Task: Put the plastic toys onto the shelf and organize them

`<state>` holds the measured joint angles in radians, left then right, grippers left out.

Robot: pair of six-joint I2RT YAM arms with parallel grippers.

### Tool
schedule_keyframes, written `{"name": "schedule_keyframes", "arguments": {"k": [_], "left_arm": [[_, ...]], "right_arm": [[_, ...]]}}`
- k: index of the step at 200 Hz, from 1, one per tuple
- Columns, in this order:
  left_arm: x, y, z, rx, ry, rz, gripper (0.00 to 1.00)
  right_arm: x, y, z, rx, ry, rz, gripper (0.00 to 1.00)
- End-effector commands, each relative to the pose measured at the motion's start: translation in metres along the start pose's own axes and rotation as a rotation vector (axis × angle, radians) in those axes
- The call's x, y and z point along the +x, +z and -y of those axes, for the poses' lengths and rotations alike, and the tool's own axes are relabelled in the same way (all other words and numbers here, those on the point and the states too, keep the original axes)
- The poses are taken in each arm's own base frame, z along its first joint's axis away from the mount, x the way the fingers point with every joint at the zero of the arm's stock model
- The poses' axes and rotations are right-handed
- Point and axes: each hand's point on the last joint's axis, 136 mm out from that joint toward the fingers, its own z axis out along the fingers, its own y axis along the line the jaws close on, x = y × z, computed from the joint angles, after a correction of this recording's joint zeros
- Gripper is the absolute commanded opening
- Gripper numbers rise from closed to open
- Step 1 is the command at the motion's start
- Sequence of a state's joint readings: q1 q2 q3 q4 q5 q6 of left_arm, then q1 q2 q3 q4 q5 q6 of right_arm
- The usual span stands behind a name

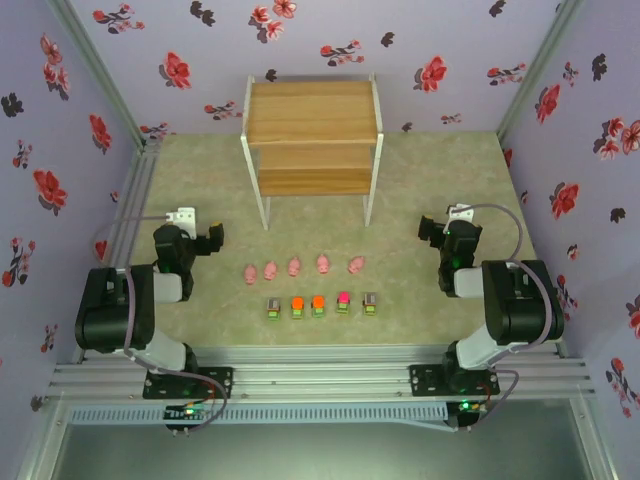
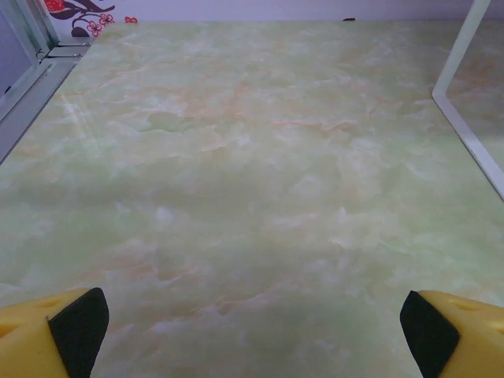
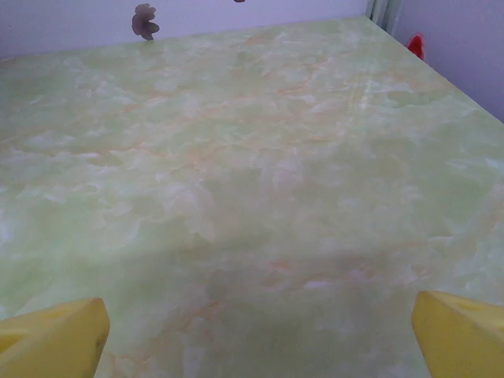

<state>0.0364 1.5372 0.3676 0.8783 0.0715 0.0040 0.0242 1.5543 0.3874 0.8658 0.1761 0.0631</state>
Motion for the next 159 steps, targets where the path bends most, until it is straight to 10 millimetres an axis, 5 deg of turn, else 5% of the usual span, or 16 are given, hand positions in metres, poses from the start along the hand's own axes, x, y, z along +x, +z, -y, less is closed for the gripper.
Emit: {"name": "schedule_keyframes", "arguments": {"k": [1, 159], "left_arm": [[-0.0106, 0.0029, -0.0005, -0.008, 0.013, 0.028, 1.00], [-0.0107, 0.0030, -0.0087, -0.028, -0.020, 0.027, 1.00]], "right_arm": [[-0.0030, 0.0020, -0.0003, -0.001, 0.017, 0.010, 0.99], [-0.0035, 0.0021, -0.0007, -0.007, 0.022, 0.011, 0.99]]}}
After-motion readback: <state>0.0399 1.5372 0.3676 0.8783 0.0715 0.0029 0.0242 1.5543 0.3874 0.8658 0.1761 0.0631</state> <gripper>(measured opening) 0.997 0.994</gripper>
